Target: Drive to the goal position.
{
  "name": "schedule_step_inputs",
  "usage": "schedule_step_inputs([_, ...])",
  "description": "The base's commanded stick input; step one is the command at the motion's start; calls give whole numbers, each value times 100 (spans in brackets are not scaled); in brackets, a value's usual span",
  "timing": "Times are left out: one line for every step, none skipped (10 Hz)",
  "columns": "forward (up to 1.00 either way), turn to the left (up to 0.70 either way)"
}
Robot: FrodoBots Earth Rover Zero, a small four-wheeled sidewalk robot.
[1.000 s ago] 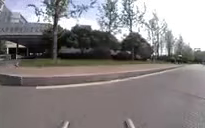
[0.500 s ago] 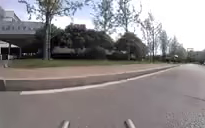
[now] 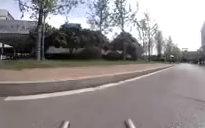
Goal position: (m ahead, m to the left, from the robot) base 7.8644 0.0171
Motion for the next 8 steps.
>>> schedule_step_inputs([45,-16])
schedule_step_inputs([45,0])
schedule_step_inputs([45,-7])
schedule_step_inputs([45,-24])
schedule_step_inputs([45,-27])
schedule_step_inputs([58,-20])
schedule_step_inputs([70,-14])
schedule_step_inputs([70,-14])
